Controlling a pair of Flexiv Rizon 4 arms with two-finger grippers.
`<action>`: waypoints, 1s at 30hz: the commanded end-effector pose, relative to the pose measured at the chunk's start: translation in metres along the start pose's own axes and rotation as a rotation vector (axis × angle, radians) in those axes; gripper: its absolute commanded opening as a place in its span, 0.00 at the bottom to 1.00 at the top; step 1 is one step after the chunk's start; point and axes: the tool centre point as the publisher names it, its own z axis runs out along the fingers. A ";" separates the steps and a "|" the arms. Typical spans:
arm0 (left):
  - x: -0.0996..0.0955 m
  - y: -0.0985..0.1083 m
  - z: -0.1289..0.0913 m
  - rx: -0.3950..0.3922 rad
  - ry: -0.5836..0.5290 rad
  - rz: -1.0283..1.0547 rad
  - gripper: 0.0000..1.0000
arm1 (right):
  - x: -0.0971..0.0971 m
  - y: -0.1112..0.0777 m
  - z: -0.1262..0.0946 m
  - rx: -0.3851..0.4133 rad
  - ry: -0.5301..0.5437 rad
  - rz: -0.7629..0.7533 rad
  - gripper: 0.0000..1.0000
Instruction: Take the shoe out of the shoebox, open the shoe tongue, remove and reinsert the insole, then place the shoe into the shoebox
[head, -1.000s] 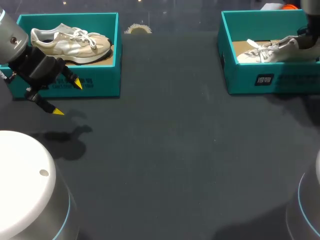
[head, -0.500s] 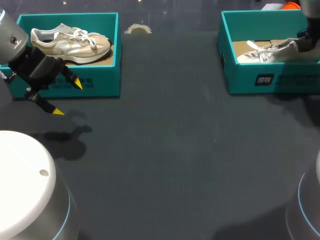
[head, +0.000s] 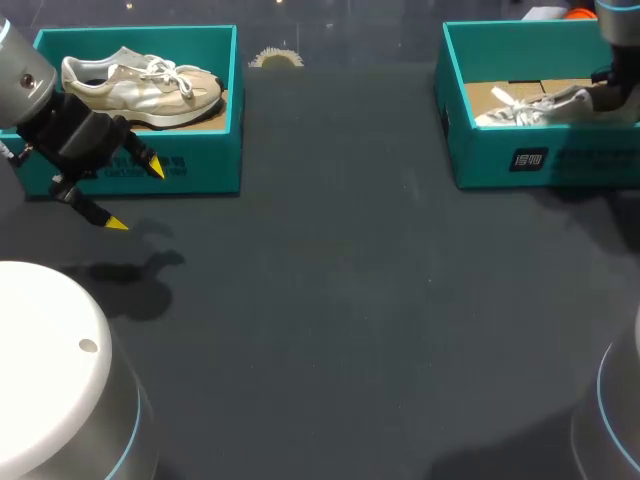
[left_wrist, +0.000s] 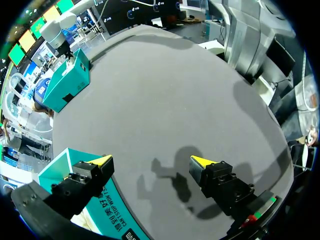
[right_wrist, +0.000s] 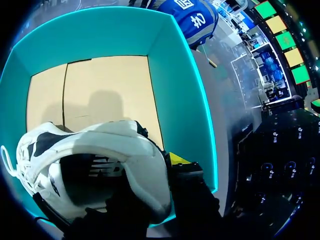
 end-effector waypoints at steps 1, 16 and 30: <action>0.001 0.000 0.000 -0.002 0.000 0.001 1.00 | 0.002 0.002 0.001 0.002 0.003 0.003 0.00; 0.001 0.000 0.000 -0.002 0.000 0.001 1.00 | 0.003 0.001 0.007 -0.002 0.015 0.014 0.00; 0.001 0.000 0.000 -0.002 0.000 0.001 1.00 | 0.010 0.007 0.023 0.011 0.025 0.015 0.00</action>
